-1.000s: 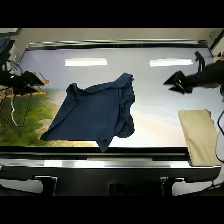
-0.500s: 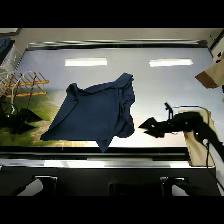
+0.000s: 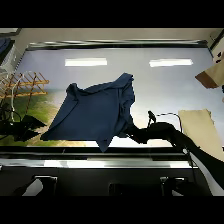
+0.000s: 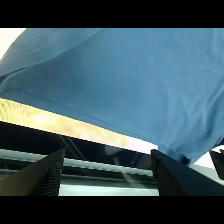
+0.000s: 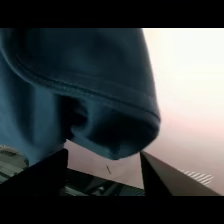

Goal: Fold the clothes and pants, and hang the long-sleeved shirts on hangers.

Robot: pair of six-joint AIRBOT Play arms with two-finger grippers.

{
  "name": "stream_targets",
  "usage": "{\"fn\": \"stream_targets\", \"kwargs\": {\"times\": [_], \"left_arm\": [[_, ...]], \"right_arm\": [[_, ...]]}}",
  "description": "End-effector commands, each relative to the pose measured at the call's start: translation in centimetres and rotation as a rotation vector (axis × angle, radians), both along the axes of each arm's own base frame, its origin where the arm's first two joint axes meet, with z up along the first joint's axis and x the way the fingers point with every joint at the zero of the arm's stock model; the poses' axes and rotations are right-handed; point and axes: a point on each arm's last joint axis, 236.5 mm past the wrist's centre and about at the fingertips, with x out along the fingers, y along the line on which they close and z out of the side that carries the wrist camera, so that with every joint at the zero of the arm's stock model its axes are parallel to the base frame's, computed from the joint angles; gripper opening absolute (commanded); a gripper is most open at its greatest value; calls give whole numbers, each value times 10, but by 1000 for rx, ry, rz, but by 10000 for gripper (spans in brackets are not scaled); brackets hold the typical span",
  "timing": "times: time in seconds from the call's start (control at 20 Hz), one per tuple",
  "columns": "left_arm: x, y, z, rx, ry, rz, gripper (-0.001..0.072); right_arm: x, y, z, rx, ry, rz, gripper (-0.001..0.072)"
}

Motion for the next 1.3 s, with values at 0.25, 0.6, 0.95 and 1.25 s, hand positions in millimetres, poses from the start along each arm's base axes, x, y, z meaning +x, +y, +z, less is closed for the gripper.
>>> {"fn": "stream_targets", "kwargs": {"times": [0.25,0.6,0.95,1.25], "left_arm": [[-7,16,-9,69,17,-13,617],[9,61,-49,187,-43,8,616],[5,74,-91,145,26,-26,616],[7,50,-104,132,33,-150,615]], "right_arm": [[3,17,-26,-56,21,-108,37],[5,23,0,-13,-22,-90,27],[3,28,26,27,-66,-71,28],[3,28,26,29,-61,-72,28]]}}
